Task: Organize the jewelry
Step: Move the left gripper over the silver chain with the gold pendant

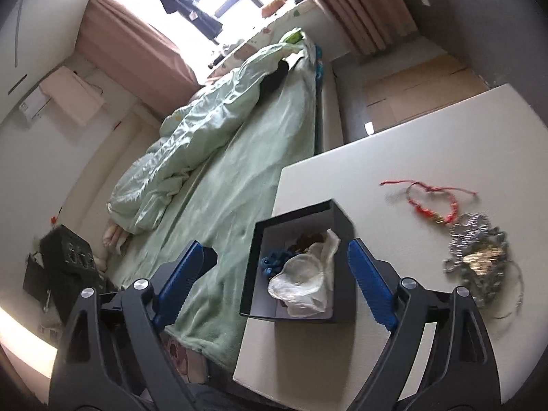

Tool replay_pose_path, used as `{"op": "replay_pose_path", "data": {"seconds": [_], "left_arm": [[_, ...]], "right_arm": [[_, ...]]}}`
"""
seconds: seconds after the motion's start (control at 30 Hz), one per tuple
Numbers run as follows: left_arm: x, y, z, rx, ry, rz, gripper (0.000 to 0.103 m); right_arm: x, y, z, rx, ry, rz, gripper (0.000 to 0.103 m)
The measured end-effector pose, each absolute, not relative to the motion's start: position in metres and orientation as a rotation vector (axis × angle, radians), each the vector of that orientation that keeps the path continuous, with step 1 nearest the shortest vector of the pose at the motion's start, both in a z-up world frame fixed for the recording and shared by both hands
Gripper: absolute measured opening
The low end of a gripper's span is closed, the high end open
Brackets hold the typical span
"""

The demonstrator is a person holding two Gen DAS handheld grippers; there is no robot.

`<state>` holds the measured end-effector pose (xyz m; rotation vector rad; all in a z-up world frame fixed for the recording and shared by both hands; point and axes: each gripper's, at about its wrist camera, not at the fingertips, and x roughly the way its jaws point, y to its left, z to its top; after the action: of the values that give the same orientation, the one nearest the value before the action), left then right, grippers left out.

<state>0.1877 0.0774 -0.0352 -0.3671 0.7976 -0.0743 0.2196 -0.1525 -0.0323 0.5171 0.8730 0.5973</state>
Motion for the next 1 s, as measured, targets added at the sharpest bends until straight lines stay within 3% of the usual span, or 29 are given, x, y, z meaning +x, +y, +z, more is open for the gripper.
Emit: {"op": "replay_pose_path", "data": {"seconds": [0.5, 0.63, 1.0], "left_arm": [[0.181, 0.021, -0.021, -0.22, 0.74, -0.161, 0.095], [0.183, 0.007, -0.023, -0.203, 0.75, -0.197, 0.094], [0.192, -0.029, -0.018, -0.16, 0.779, -0.255, 0.094]], "right_arm": [[0.209, -0.231, -0.021, 0.455, 0.854, 0.435, 0.086], [0.201, -0.252, -0.019, 0.43, 0.841, 0.401, 0.095], [0.197, -0.288, -0.024, 0.408, 0.862, 0.368, 0.098]]}}
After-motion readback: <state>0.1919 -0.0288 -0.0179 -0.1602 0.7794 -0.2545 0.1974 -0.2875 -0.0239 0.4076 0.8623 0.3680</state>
